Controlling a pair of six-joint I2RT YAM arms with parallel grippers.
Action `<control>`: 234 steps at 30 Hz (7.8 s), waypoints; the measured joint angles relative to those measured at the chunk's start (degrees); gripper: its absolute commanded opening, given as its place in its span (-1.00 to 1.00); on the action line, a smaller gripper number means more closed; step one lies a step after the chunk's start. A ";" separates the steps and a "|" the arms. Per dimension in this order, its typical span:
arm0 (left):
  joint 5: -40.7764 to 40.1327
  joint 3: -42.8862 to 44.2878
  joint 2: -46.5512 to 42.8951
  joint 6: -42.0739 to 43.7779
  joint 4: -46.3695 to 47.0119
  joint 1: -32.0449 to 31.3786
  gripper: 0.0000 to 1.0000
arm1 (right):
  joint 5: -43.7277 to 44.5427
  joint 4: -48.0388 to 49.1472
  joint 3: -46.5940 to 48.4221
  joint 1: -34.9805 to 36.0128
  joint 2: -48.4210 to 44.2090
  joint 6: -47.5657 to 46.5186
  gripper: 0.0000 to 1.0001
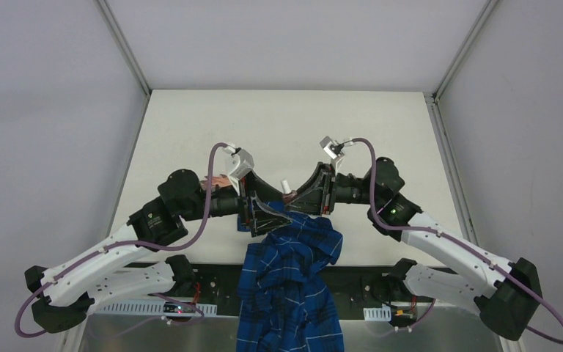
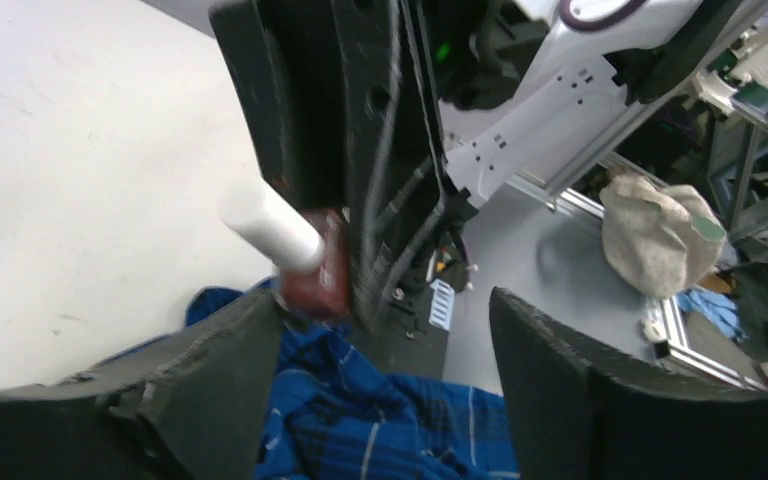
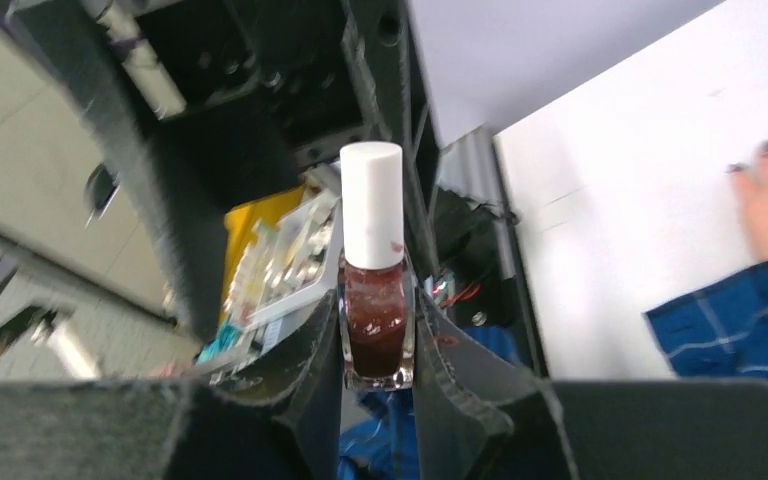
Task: Paint the nails
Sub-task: Screw the nail polish bottle.
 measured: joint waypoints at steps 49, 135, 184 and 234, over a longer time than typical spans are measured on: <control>-11.06 1.25 19.28 -14.03 -5.55 8.96 0.15 | 55.17 -22.97 -5.99 18.10 -1.44 -17.84 -1.00; -14.82 -3.17 12.22 -9.60 -5.66 7.63 0.50 | 47.28 -18.60 -11.63 13.66 -4.24 -13.62 -1.00; -16.50 -0.42 18.32 -13.64 -1.18 5.40 -1.00 | 48.04 -20.83 -4.59 11.32 -0.50 -14.56 -1.00; -0.72 -2.38 7.56 -3.17 0.59 5.73 0.94 | 15.87 -18.75 -4.48 -3.72 -10.60 -8.74 -1.00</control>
